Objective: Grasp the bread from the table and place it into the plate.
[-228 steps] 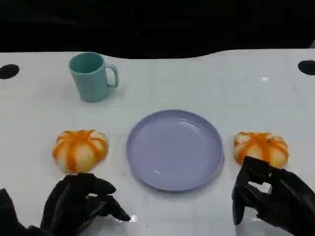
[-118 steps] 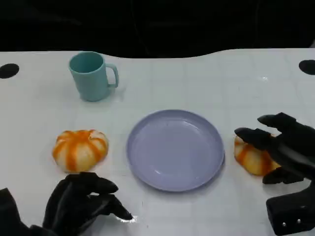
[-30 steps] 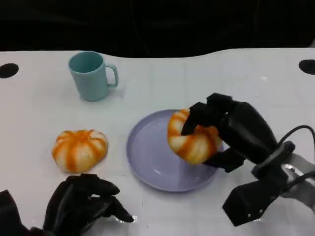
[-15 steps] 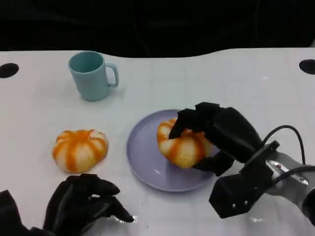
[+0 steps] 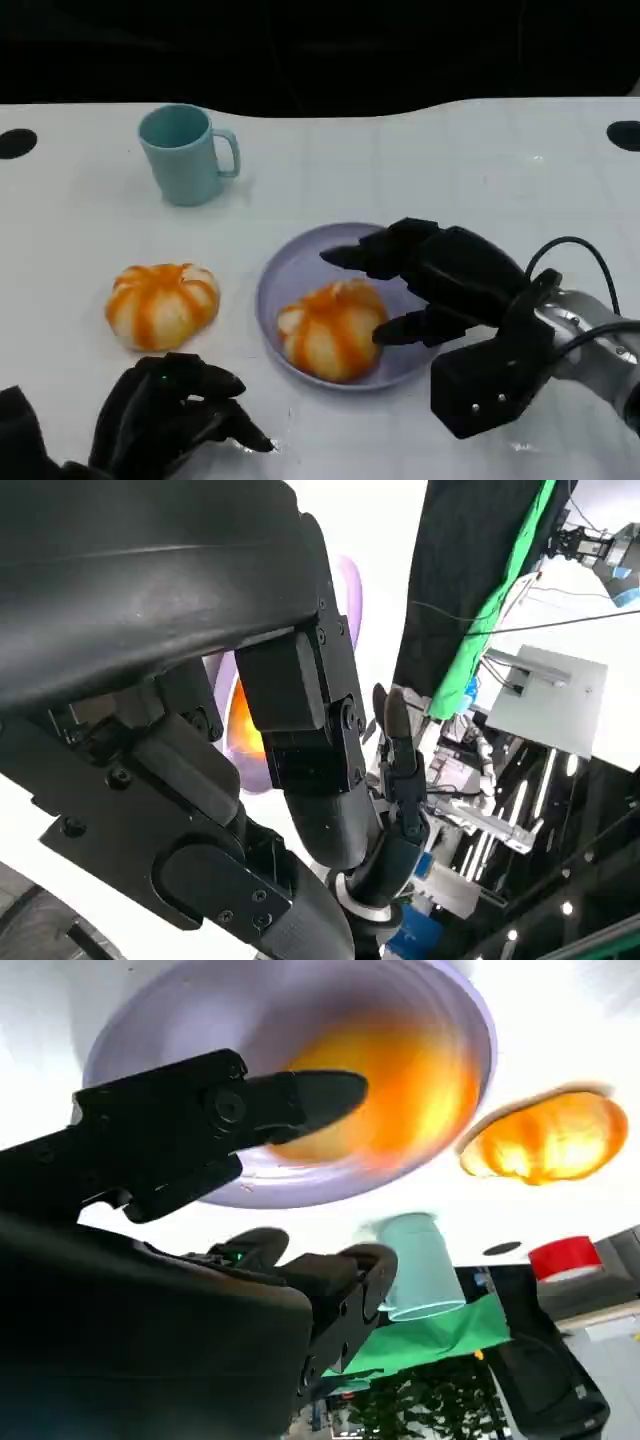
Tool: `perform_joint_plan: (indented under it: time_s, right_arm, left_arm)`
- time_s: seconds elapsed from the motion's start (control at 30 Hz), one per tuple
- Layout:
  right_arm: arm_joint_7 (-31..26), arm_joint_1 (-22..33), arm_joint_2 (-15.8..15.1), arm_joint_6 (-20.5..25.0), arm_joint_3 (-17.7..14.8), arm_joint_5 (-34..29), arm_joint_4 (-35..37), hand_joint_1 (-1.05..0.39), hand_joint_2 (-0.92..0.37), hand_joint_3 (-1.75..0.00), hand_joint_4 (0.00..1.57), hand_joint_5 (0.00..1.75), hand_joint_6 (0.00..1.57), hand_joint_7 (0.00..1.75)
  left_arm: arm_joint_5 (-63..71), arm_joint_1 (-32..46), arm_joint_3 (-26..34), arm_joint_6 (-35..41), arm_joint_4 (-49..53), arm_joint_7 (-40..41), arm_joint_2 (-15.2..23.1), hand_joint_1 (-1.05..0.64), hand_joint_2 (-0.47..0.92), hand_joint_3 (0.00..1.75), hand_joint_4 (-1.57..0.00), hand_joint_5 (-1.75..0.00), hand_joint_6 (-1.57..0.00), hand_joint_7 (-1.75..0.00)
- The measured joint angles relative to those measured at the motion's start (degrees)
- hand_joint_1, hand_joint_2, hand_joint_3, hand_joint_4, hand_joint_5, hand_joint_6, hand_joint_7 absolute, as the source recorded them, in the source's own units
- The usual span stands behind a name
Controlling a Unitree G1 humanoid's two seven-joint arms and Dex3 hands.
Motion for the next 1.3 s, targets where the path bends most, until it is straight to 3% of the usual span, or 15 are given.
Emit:
perform_joint_plan:
  time_s: [0.37,0.77,0.83,0.93,1.0,1.07,1.17,1.3]
  right_arm:
    - [4.1,4.9,-4.9,1.2,-2.2,2.9,-8.0,-0.71,-0.92,-0.34,0.09,0.30,0.23,0.02]
    - [5.8,14.1,-9.3,-3.0,-7.8,10.0,-18.8,-0.60,-0.92,-0.26,0.40,0.49,0.48,0.12]
    - [6.3,15.7,-9.5,-3.3,-9.1,11.3,-20.1,-0.58,-0.92,-0.26,0.45,0.54,0.56,0.16]
    - [7.6,18.4,-9.6,-4.7,-10.8,15.1,-21.7,-0.55,-0.92,-0.28,0.44,0.91,0.68,0.23]
    - [8.9,20.2,-9.6,-5.8,-11.9,18.3,-22.6,-0.52,-0.92,-0.27,0.47,1.14,0.74,0.36]
    - [10.9,22.0,-9.6,-6.6,-13.0,21.6,-23.4,-0.50,-0.92,-0.27,0.51,1.35,0.64,0.78]
    - [15.2,24.7,-9.8,-7.0,-14.2,27.9,-25.1,-0.47,-0.92,-0.27,0.56,1.53,0.60,1.11]
    - [20.7,28.1,-9.8,-6.5,-16.1,35.2,-28.0,-0.46,-0.92,-0.30,0.58,1.69,0.57,1.33]
  left_arm:
    - [-0.1,0.0,-0.1,0.1,-0.2,0.0,0.0,-1.01,0.65,0.00,-1.57,-0.46,-1.57,-0.20]
    - [-0.2,0.0,0.0,0.1,-0.1,0.0,0.0,-1.00,0.65,0.00,-1.57,-0.46,-1.57,-0.19]
    - [-0.2,0.0,0.0,0.1,-0.1,0.0,0.0,-1.00,0.66,0.00,-1.57,-0.46,-1.57,-0.19]
    - [-0.2,0.0,-0.1,0.1,-0.1,0.0,0.0,-1.01,0.65,0.00,-1.57,-0.47,-1.57,-0.20]
    - [-0.2,0.0,-0.1,0.2,-0.1,0.0,0.0,-1.01,0.65,0.00,-1.57,-0.47,-1.57,-0.20]
    - [-0.2,0.0,-0.1,0.2,-0.2,0.1,0.0,-1.01,0.65,0.00,-1.57,-0.47,-1.57,-0.20]
    - [-0.2,0.0,-0.1,0.2,-0.2,0.3,-0.1,-1.01,0.65,0.00,-1.57,-0.47,-1.57,-0.20]
    - [-0.2,0.0,-0.1,0.2,-0.3,0.3,-0.2,-1.02,0.65,0.00,-1.57,-0.47,-1.57,-0.21]
